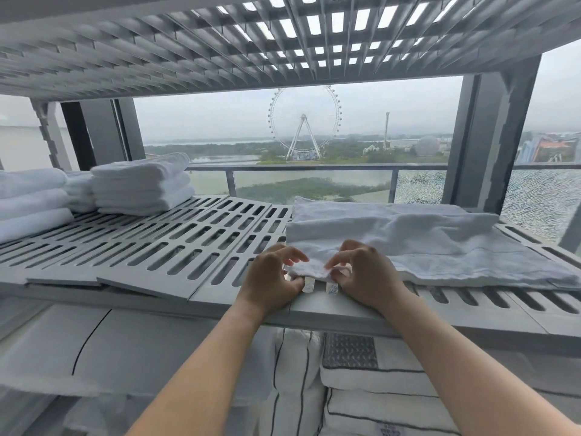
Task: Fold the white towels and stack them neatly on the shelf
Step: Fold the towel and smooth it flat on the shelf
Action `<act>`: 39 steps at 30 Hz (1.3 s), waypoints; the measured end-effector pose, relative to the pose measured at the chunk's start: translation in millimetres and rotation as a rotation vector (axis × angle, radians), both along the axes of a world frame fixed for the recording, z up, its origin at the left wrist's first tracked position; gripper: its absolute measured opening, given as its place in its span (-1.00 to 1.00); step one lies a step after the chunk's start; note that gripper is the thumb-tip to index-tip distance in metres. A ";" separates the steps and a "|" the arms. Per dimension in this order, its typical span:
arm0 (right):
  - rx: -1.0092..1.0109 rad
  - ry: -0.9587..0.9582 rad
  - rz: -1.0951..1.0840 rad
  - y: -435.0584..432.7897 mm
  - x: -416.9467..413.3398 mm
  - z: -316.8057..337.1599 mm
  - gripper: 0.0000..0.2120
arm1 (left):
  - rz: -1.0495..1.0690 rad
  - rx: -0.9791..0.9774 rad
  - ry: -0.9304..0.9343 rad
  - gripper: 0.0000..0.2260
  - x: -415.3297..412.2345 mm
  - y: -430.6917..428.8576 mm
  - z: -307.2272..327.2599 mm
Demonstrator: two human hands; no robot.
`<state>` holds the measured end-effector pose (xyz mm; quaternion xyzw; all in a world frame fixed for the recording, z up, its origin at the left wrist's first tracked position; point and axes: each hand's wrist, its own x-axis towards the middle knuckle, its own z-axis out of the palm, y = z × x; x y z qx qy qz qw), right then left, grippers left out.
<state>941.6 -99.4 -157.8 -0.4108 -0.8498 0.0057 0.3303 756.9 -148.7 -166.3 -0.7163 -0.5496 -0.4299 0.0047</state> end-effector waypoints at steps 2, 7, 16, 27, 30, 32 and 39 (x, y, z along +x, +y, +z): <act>-0.013 0.006 0.037 1.3 0.7 -0.4 -0.90 | -0.007 -0.006 -0.007 -0.75 -0.2 0.5 -0.4; 0.103 -0.149 0.164 3.4 -4.7 3.2 -0.75 | -0.016 0.000 -0.009 -0.80 -0.9 1.5 -0.2; 0.108 -0.056 0.137 7.5 -15.7 4.1 -0.64 | -0.032 -0.007 -0.084 -0.75 -0.2 2.2 -1.3; 0.148 -0.165 0.145 10.8 -17.7 3.9 -0.77 | -0.014 0.018 -0.036 -0.76 -1.0 3.6 -2.2; 0.135 -0.223 0.172 11.8 -19.5 4.3 -0.73 | 0.008 0.034 -0.005 -0.81 -1.3 3.6 -2.2; 0.118 -0.262 0.188 11.7 -20.2 5.6 -0.70 | 0.024 0.041 0.016 -0.85 -1.1 3.5 -2.2; 0.182 -0.276 0.194 10.7 -19.9 4.7 -0.72 | 0.069 0.024 0.037 -0.85 0.2 2.8 -0.8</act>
